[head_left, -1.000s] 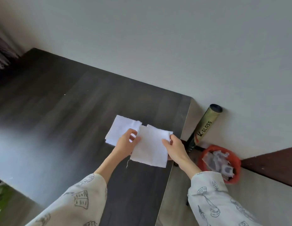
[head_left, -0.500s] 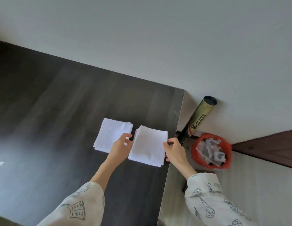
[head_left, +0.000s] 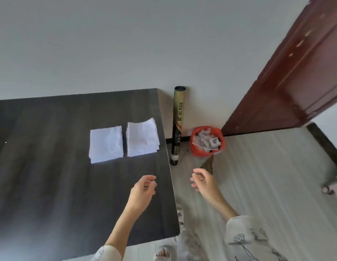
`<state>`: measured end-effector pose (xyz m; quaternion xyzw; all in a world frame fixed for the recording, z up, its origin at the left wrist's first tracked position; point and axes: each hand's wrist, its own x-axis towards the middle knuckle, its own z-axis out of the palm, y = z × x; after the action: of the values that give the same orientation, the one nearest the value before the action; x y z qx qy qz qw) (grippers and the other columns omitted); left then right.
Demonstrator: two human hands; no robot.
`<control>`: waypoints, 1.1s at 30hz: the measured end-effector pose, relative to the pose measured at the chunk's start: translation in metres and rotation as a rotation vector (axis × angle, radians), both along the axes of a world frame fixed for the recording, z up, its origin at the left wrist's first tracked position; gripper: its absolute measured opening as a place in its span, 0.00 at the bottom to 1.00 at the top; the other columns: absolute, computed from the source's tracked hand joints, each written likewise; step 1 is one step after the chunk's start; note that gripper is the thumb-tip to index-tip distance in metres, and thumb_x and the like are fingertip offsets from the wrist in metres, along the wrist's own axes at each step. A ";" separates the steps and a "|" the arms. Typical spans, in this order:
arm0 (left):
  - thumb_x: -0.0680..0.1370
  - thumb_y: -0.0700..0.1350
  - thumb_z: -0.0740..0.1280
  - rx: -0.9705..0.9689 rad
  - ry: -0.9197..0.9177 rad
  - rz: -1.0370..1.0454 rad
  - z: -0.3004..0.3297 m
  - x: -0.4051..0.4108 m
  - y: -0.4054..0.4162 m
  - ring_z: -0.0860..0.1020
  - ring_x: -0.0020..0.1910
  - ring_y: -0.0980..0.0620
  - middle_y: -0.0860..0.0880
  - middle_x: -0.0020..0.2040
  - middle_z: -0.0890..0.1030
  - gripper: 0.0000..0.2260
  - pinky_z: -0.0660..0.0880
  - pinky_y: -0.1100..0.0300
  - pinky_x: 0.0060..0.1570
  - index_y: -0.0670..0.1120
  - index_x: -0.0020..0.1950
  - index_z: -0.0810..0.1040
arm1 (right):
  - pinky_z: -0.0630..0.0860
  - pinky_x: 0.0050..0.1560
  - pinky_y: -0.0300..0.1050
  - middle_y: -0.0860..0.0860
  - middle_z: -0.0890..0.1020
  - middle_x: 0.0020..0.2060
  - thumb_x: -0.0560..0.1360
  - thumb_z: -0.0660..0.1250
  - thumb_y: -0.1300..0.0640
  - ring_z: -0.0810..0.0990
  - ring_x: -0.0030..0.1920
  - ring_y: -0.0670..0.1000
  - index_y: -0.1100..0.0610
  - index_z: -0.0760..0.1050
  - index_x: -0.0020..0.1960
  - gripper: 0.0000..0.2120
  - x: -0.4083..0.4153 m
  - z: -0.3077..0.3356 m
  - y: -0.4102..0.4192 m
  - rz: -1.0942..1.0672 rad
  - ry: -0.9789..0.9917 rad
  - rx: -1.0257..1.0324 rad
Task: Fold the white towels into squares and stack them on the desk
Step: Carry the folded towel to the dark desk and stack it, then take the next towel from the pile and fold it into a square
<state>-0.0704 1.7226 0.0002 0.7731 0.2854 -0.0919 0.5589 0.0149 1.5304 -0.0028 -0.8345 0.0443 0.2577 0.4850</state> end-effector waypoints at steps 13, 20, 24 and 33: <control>0.80 0.37 0.58 -0.009 -0.110 -0.714 0.031 -0.077 -0.287 0.76 0.36 0.58 0.47 0.43 0.78 0.07 0.71 0.71 0.33 0.48 0.49 0.73 | 0.76 0.43 0.42 0.52 0.81 0.43 0.78 0.61 0.57 0.80 0.37 0.49 0.57 0.72 0.59 0.10 -0.213 0.051 -0.285 -0.637 -0.140 0.024; 0.80 0.41 0.59 -0.001 -0.172 -1.056 0.043 -0.158 -0.492 0.79 0.37 0.56 0.52 0.43 0.79 0.08 0.72 0.65 0.38 0.54 0.48 0.73 | 0.74 0.40 0.40 0.50 0.79 0.39 0.79 0.60 0.58 0.79 0.36 0.49 0.59 0.72 0.60 0.11 -0.350 0.057 -0.474 -0.856 -0.169 0.001; 0.80 0.41 0.59 -0.014 -0.177 -1.157 0.051 -0.202 -0.588 0.80 0.40 0.55 0.51 0.46 0.80 0.07 0.73 0.67 0.39 0.50 0.53 0.75 | 0.75 0.43 0.43 0.51 0.80 0.40 0.79 0.61 0.58 0.79 0.38 0.51 0.59 0.72 0.59 0.11 -0.412 0.072 -0.568 -0.956 -0.199 -0.014; 0.80 0.41 0.59 -0.046 -0.225 -1.354 0.060 -0.226 -0.808 0.80 0.41 0.52 0.50 0.45 0.80 0.07 0.75 0.63 0.42 0.49 0.53 0.75 | 0.77 0.46 0.45 0.52 0.81 0.44 0.79 0.60 0.57 0.81 0.41 0.50 0.57 0.72 0.60 0.11 -0.474 0.071 -0.757 -1.164 -0.216 -0.044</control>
<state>-0.2963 0.9149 0.0605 0.7739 -0.3222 -0.3463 0.4211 -0.4593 0.7737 0.0682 -0.7043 0.4505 -0.1382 0.5310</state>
